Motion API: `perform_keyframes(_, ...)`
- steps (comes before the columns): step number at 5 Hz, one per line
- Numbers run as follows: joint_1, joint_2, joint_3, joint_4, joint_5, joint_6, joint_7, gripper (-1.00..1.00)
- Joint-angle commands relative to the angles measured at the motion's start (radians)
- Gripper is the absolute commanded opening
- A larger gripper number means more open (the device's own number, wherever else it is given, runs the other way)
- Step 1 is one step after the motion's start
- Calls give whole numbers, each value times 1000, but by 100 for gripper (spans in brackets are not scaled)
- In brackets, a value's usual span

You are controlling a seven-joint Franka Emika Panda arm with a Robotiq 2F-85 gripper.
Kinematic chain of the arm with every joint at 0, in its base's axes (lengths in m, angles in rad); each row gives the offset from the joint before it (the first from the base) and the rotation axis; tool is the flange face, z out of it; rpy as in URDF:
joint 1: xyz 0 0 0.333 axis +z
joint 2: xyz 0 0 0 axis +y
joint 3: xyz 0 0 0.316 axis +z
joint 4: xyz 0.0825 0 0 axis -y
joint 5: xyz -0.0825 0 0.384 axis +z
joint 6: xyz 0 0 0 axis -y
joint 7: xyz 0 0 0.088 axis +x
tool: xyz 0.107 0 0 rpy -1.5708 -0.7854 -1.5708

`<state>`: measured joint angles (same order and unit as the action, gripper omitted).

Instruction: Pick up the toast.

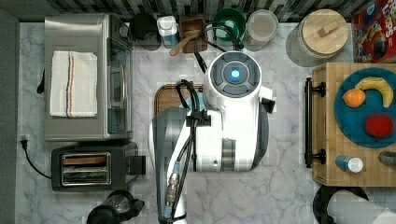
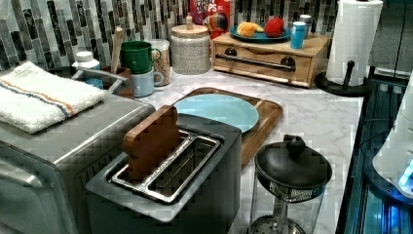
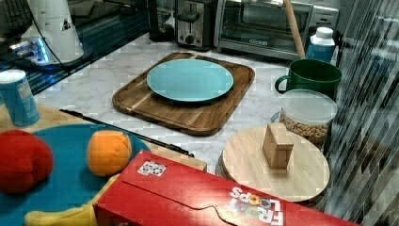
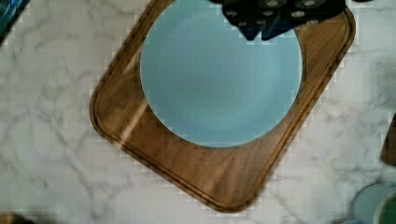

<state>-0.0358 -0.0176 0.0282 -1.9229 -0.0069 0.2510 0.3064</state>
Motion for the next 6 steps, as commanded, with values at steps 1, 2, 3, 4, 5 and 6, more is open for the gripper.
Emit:
perform_keyframes(1, 107, -37, 147, 61, 10, -73, 373, -100)
perform_keyframes(2, 139, -32, 183, 86, 22, -96, 496, -100)
perform_keyframes(3, 167, -22, 248, 74, -9, -51, 683, -100)
perform_keyframes(4, 181, -34, 298, 51, 4, -19, 795, -100)
perform_keyframes(5, 171, -55, 364, 39, 20, -1, 873, -100)
perform_keyframes(6, 170, -77, 410, 15, 66, 27, 918, 100)
